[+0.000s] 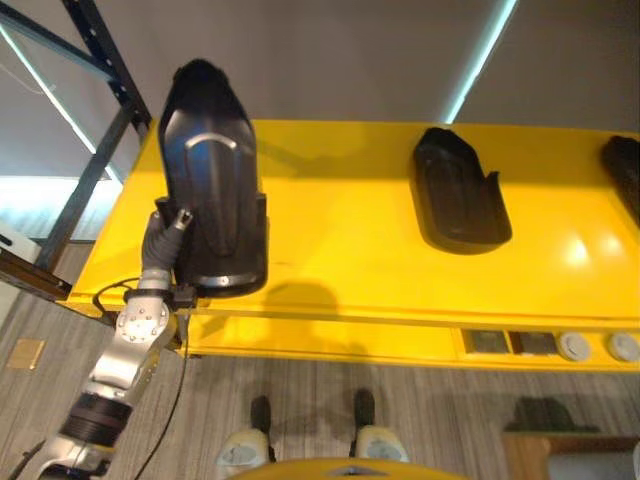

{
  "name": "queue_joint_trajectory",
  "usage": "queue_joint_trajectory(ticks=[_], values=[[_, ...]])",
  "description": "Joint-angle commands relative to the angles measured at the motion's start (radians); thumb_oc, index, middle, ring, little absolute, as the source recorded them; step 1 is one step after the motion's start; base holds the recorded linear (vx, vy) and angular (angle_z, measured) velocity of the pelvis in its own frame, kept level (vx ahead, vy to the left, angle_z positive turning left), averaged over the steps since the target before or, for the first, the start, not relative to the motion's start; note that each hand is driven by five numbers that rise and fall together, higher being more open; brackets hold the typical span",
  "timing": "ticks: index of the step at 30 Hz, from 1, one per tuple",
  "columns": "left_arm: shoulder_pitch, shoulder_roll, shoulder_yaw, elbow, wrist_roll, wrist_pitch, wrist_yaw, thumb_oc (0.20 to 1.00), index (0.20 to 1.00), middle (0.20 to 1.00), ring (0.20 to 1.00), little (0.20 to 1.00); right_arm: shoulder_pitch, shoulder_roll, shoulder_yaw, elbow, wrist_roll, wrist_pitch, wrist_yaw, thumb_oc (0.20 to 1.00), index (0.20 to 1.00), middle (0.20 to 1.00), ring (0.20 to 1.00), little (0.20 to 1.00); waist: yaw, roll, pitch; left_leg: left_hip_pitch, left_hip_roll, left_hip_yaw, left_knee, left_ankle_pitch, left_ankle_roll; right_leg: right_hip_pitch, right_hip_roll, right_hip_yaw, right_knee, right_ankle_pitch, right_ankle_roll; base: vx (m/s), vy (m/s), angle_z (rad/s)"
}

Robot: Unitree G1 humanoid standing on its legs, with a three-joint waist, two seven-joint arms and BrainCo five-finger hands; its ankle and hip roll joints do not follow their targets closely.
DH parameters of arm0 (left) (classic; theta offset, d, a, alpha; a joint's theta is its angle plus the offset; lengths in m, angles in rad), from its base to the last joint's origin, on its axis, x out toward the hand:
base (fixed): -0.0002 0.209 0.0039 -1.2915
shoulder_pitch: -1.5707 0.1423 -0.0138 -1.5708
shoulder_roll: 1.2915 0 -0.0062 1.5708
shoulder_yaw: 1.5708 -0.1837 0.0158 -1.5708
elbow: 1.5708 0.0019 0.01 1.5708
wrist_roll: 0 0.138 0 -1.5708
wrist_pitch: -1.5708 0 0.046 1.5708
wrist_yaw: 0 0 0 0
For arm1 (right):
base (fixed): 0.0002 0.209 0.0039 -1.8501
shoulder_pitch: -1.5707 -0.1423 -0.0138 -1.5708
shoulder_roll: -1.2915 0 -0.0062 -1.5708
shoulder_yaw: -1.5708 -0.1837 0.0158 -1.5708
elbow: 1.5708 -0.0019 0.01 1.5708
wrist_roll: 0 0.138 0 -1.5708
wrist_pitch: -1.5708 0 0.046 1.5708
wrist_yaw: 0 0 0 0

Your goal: Move parts from the plastic box to the shelf.

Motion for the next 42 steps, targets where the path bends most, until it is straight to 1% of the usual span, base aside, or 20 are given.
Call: queue_joint_trajectory(ticks=[1, 3, 5, 6, 9, 11, 12, 13, 14, 15, 16, 17, 20, 25, 30, 31, 32, 36, 38, 42], values=[[-0.101, -0.009, 0.051, -0.025, -0.031, -0.034, -0.039, 0.2, 0.2, 0.2, 0.2, 0.2, -0.035, -0.025, 0.009, 0.028, 0.07, 0.009, -0.028, 1.0, 1.0, 1.0, 1.0, 1.0, -0.024, 0.013, 0.0, -0.055, 0.033, 0.032, -0.005, -0.058, -0.013, 0.035, 0.016, -0.007, 0.028, -0.15, -0.029, 0.07, 0.056, -0.08], [-0.135, 0.009, 0.069, 0.024, -0.071, 0.001, -0.047, 0.2, 0.2, 0.2, 0.2, 0.2, -0.034, -0.051, -0.021, 0.016, 0.021, 0.01, -0.015, 1.0, 1.0, 1.0, 1.0, 1.0, -0.047, 0.023, 0.009, -0.058, 0.025, 0.048, -0.005, -0.061, -0.014, 0.03, 0.016, 0.009, 0.019, -0.151, -0.029, 0.05, 0.073, -0.11], [-0.155, 0.018, 0.079, 0.057, -0.093, 0.017, -0.052, 0.2, 0.2, 0.2, 0.2, 0.2, -0.029, -0.058, -0.022, 0.006, -0.012, 0.007, 0.003, 1.0, 1.0, 1.0, 1.0, 1.0, -0.059, 0.027, 0.017, -0.058, 0.019, 0.057, -0.005, -0.063, -0.012, 0.024, 0.017, 0.019, 0.02, -0.151, -0.028, 0.03, 0.061, -0.23], [-0.177, 0.033, 0.086, 0.097, -0.113, 0.04, -0.075, 0.2, 0.2, 0.2, 0.2, 0.2, -0.024, -0.061, -0.013, -0.005, -0.011, 0.005, 0.015, 1.0, 1.0, 1.0, 1.0, 1.0, -0.07, 0.029, 0.026, -0.058, 0.011, 0.063, -0.005, -0.068, -0.006, 0.017, 0.017, 0.028, 0.022, -0.151, -0.027, 0.04, 0.064, -0.29], [-0.194, 0.047, 0.091, 0.143, -0.112, 0.059, -0.094, 0.2, 0.2, 0.2, 0.2, 0.2, -0.019, -0.062, -0.006, -0.018, 0.0, 0.0, 0.02, 1.0, 1.0, 1.0, 1.0, 1.0, -0.08, 0.031, 0.033, -0.057, 0.001, 0.067, -0.005, -0.074, 0.001, 0.006, 0.018, 0.038, 0.026, -0.15, -0.027, 0.02, 0.027, -0.08], [-0.225, 0.067, 0.094, 0.211, -0.115, 0.088, -0.133, 0.2, 0.2, 0.2, 0.2, 0.2, -0.026, -0.065, 0.008, -0.034, -0.019, 0.005, 0.038, 1.0, 1.0, 1.0, 1.0, 1.0, -0.093, 0.035, 0.038, -0.058, -0.006, 0.075, -0.005, -0.078, 0.005, -0.007, 0.018, 0.046, 0.028, -0.148, -0.027, 0.03, 0.079, -0.16], [-0.257, 0.087, 0.093, 0.277, -0.148, 0.133, -0.17, 0.2, 0.2, 0.2, 0.2, 0.2, -0.031, -0.073, 0.026, -0.046, -0.047, 0.004, 0.064, 1.0, 1.0, 1.0, 1.0, 1.0, -0.105, 0.043, 0.046, -0.063, -0.007, 0.081, -0.005, -0.077, 0.005, -0.021, 0.018, 0.055, 0.031, -0.146, -0.028, 0.01, 0.098, -0.21], [-0.266, 0.091, 0.092, 0.292, -0.154, 0.137, -0.164, 0.2, 0.2, 0.2, 0.2, 0.2, -0.034, -0.077, 0.032, -0.05, -0.053, 0.004, 0.071, 1.0, 1.0, 1.0, 1.0, 1.0, -0.108, 0.045, 0.048, -0.064, -0.007, 0.082, -0.005, -0.076, 0.004, -0.024, 0.018, 0.057, 0.032, -0.146, -0.028, 0.0, 0.099, -0.13], [-0.284, 0.101, 0.085, 0.341, -0.139, 0.144, -0.173, 0.2, 0.2, 0.2, 0.2, 0.2, -0.036, -0.081, 0.044, -0.055, -0.065, 0.002, 0.083, 1.0, 1.0, 1.0, 1.0, 1.0, -0.113, 0.048, 0.054, -0.068, -0.006, 0.083, -0.005, -0.076, 0.004, -0.03, 0.017, 0.06, 0.033, -0.145, -0.028, -0.02, 0.037, -0.02], [-0.307, 0.124, 0.073, 0.382, -0.11, 0.17, -0.184, 0.2, 0.2, 0.2, 0.2, 0.2, -0.039, -0.085, 0.064, -0.059, -0.053, -0.006, 0.079, 1.0, 1.0, 1.0, 1.0, 1.0, -0.118, 0.047, 0.059, -0.071, -0.002, 0.084, -0.005, -0.073, 0.002, -0.036, 0.019, 0.065, 0.034, -0.144, -0.028, 0.0, 0.0, 0.0], [-0.313, 0.131, 0.069, 0.393, -0.115, 0.176, -0.19, 0.2, 0.2, 0.2, 0.2, 0.2, -0.04, -0.086, 0.069, -0.059, -0.046, -0.008, 0.076, 1.0, 1.0, 1.0, 1.0, 1.0, -0.119, 0.046, 0.061, -0.072, 0.0, 0.084, -0.005, -0.073, 0.001, -0.037, 0.019, 0.065, 0.034, -0.144, -0.029, -0.01, -0.006, -0.13], [-0.334, 0.154, 0.061, 0.434, -0.137, 0.216, -0.221, 0.2, 0.2, 0.2, 0.2, 0.2, -0.048, -0.097, 0.075, -0.07, -0.01, -0.006, 0.043, 1.0, 1.0, 1.0, 1.0, 1.0, -0.123, 0.043, 0.067, -0.072, 0.006, 0.088, -0.005, -0.07, -0.001, -0.037, 0.019, 0.066, 0.031, -0.142, -0.028, 0.0, -0.008, -0.16], [-0.383, 0.192, 0.049, 0.528, -0.16, 0.234, -0.259, 0.2, 0.2, 0.2, 0.2, 0.2, -0.072, -0.131, 0.052, -0.069, 0.002, 0.0, 0.02, 1.0, 1.0, 1.0, 1.0, 1.0, -0.132, 0.047, 0.079, -0.075, 0.015, 0.096, -0.005, -0.063, -0.005, -0.042, 0.016, 0.068, 0.033, -0.142, -0.027, 0.0, 0.014, -0.05], [-0.426, 0.225, 0.02, 0.593, -0.16, 0.296, -0.304, 0.2, 0.2, 0.2, 0.2, 0.2, -0.099, -0.161, 0.03, -0.058, -0.022, 0.011, 0.041, 1.0, 1.0, 1.0, 1.0, 1.0, -0.137, 0.058, 0.097, -0.079, 0.025, 0.103, -0.005, -0.055, -0.012, -0.049, 0.014, 0.066, 0.035, -0.141, -0.028, 0.0, 0.01, -0.02], [-0.441, 0.244, -0.006, 0.621, -0.163, 0.333, -0.32, 0.2, 0.2, 0.2, 0.2, 0.2, -0.109, -0.161, 0.038, -0.058, -0.015, 0.015, 0.054, 1.0, 1.0, 1.0, 1.0, 1.0, -0.136, 0.062, 0.104, -0.079, 0.03, 0.1, -0.005, -0.054, -0.015, -0.047, 0.016, 0.059, 0.025, -0.139, -0.029, 0.0, 0.0, 0.0], [-0.442, 0.244, -0.007, 0.625, -0.164, 0.338, -0.325, 0.216, 0.216, 0.216, 0.216, 0.216, -0.109, -0.16, 0.04, -0.059, -0.015, 0.016, 0.057, 1.0, 1.0, 1.0, 1.0, 1.0, -0.135, 0.061, 0.105, -0.078, 0.031, 0.1, -0.005, -0.054, -0.015, -0.045, 0.016, 0.059, 0.024, -0.139, -0.03, 0.0, 0.0, 0.0], [-0.441, 0.242, -0.007, 0.627, -0.163, 0.345, -0.324, 1.0, 1.0, 1.0, 1.0, 1.0, -0.108, -0.157, 0.043, -0.061, -0.014, 0.018, 0.06, 1.0, 1.0, 1.0, 1.0, 1.0, -0.135, 0.06, 0.105, -0.077, 0.033, 0.1, -0.005, -0.054, -0.016, -0.044, 0.017, 0.058, 0.022, -0.138, -0.03, 0.0, 0.0, 0.0], [-0.435, 0.224, -0.009, 0.647, -0.14, 0.358, -0.323, 1.0, 1.0, 1.0, 1.0, 1.0, -0.106, -0.14, 0.061, -0.07, 0.004, 0.021, 0.055, 1.0, 1.0, 1.0, 1.0, 1.0, -0.133, 0.053, 0.106, -0.077, 0.038, 0.101, -0.005, -0.052, -0.017, -0.039, 0.02, 0.053, 0.02, -0.138, -0.032, 0.0, -0.029, 0.0], [-0.434, 0.217, -0.013, 0.656, -0.118, 0.397, -0.276, 1.0, 1.0, 1.0, 1.0, 1.0, -0.111, -0.135, 0.065, -0.072, 0.012, 0.023, 0.049, 1.0, 1.0, 1.0, 1.0, 1.0, -0.132, 0.052, 0.104, -0.076, 0.04, 0.102, -0.005, -0.052, -0.018, -0.036, 0.021, 0.052, 0.017, -0.138, -0.032, 0.0, 0.0, 0.0], [-0.425, 0.2, -0.015, 0.683, -0.07, 0.438, -0.281, 1.0, 1.0, 1.0, 1.0, 1.0, -0.108, -0.127, 0.066, -0.068, 0.013, 0.025, 0.05, 1.0, 1.0, 1.0, 1.0, 1.0, -0.13, 0.047, 0.093, -0.067, 0.045, 0.109, -0.005, -0.052, -0.022, -0.024, 0.025, 0.043, 0.008, -0.137, -0.032, 0.0, 0.0, 0.0]])
